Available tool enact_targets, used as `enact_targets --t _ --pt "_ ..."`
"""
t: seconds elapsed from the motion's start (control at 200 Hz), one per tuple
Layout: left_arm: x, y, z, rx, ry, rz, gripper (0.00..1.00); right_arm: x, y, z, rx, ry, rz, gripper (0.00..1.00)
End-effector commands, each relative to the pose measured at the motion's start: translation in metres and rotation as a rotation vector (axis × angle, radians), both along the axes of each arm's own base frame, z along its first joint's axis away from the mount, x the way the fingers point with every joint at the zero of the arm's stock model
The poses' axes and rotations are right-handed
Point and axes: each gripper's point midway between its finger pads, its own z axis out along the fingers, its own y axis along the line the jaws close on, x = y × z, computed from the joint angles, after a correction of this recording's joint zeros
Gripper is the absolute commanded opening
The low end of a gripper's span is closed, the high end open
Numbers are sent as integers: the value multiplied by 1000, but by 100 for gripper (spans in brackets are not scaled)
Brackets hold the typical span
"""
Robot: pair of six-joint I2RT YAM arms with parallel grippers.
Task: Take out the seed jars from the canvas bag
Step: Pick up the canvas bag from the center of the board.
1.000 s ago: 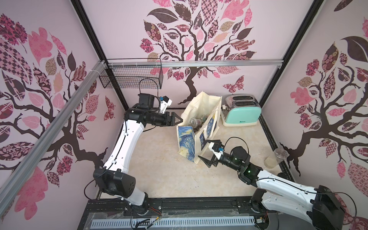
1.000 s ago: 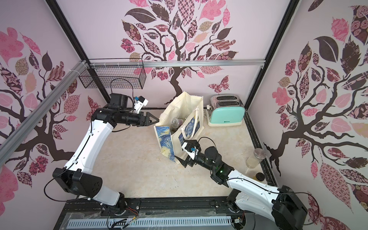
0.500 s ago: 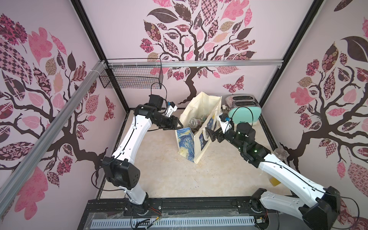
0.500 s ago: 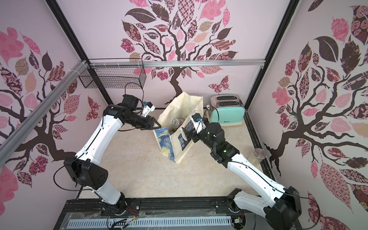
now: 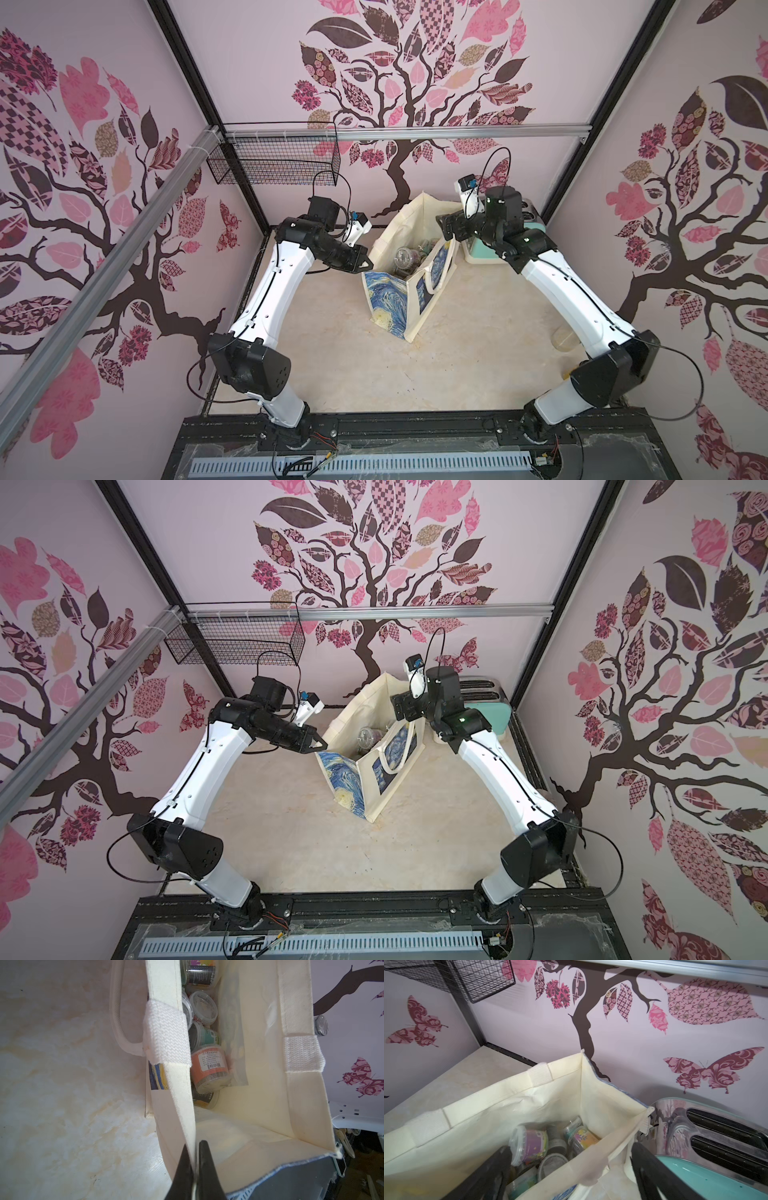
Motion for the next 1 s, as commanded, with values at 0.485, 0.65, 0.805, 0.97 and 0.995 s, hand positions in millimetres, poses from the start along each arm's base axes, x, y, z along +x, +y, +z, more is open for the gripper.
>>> enact_targets --t 0.485,0.65,0.805,0.97,0.995 --pt "-30 -18 78 -74 -372 -361 0 51 7 -56 -81 327 110 73" --pt "-25 -15 87 -37 -416 -367 0 43 8 -73 -79 395 127 55" --pt "-15 -11 92 9 -461 -357 0 34 0 -79 -86 430 86 28" --pt "-3 -5 91 75 -505 -362 0 16 -9 -84 -57 442 43 14" --pt "-1 -4 90 86 -513 -367 0 12 -10 -87 -56 446 45 13"
